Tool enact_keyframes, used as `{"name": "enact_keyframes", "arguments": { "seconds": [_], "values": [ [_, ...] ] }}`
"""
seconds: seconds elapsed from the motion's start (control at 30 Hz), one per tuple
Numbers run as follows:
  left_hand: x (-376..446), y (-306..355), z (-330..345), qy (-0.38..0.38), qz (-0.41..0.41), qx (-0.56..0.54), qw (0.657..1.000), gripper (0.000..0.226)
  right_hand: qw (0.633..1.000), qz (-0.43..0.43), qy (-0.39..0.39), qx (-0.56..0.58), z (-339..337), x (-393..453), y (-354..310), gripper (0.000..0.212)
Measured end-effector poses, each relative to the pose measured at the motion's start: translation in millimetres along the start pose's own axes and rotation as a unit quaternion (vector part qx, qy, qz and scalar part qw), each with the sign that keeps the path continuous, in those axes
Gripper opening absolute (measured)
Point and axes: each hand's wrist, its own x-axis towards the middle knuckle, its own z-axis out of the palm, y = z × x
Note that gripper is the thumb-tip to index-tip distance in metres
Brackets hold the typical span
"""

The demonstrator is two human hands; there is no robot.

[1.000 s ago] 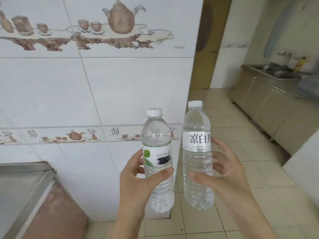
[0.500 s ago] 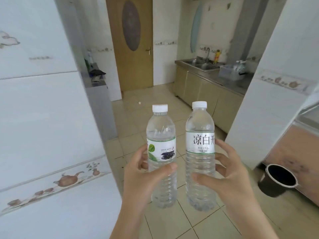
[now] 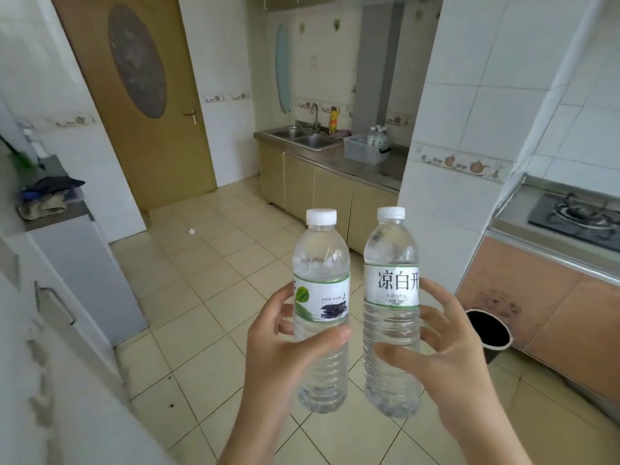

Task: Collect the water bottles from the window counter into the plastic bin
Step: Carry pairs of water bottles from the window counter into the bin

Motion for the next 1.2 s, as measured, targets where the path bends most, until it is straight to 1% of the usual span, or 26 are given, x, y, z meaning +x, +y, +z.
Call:
{"name": "enact_keyframes", "arguments": {
  "seconds": [0.23,0.4,0.57,0.67,0.77,0.9,1.07,1.2],
  "values": [
    [96,-25,33,0.009,0.005,0.012,1.0,0.072,1.0,0.001,-0.009,-0.006,8,106,25,0.093],
    [185,-41,70,0.025,0.009,0.015,1.0,0.067,0.999,-0.017,-0.049,0.001,13,208,44,0.091],
    [267,-47,107,0.066,0.01,0.02,0.998,0.067,0.997,-0.017,-0.077,-0.006,9,306,51,0.091],
    [316,-54,130,0.082,0.007,0.007,0.997,0.066,0.997,-0.017,-0.074,-0.009,5,364,53,0.09],
    [358,-60,146,0.078,0.001,0.005,0.997,0.067,0.997,-0.012,-0.071,-0.002,6,413,58,0.088],
    [416,-71,158,0.077,-0.01,0.01,0.997,0.068,0.997,-0.011,-0.071,-0.008,13,472,73,0.092],
    [509,-90,172,0.057,-0.014,0.01,0.998,0.067,0.999,0.0,-0.051,-0.007,35,554,91,0.092],
    [597,-102,184,0.034,-0.017,0.006,0.999,0.072,1.0,0.001,-0.022,-0.008,58,629,98,0.091]
  ]
}}
